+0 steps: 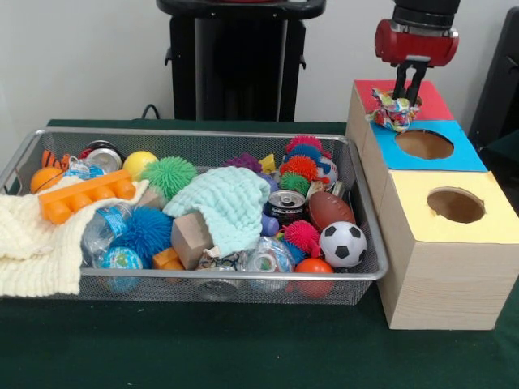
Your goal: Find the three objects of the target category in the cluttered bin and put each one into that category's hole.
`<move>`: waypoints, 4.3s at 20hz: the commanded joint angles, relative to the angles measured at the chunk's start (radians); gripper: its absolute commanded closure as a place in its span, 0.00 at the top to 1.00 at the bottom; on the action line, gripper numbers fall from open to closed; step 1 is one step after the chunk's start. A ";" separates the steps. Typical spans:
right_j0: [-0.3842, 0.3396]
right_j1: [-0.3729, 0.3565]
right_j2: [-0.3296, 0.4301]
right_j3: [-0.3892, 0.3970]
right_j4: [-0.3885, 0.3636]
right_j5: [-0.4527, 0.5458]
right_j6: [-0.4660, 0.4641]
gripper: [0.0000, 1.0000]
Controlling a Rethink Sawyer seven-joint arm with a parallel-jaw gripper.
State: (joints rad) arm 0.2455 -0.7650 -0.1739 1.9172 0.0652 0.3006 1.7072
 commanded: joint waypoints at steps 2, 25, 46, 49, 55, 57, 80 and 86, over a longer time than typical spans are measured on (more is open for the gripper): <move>0.033 0.108 -0.025 -0.229 0.101 0.076 0.264 0.00; -0.004 0.237 0.004 -0.338 0.245 -0.015 0.226 0.00; -0.024 0.313 -0.012 -0.458 0.248 0.012 0.210 0.00; -0.025 0.331 -0.020 -0.477 0.239 0.017 0.200 0.00; -0.033 0.384 -0.020 -0.507 0.225 0.011 0.183 0.00; -0.035 0.396 -0.020 -0.514 0.224 0.006 0.183 0.00; -0.061 0.411 0.010 -0.562 0.207 0.005 0.149 1.00; -0.025 0.408 -0.035 -0.562 0.202 0.008 0.172 1.00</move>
State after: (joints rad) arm 0.2390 -0.3676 -0.2360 1.3679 0.2738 0.3177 1.7074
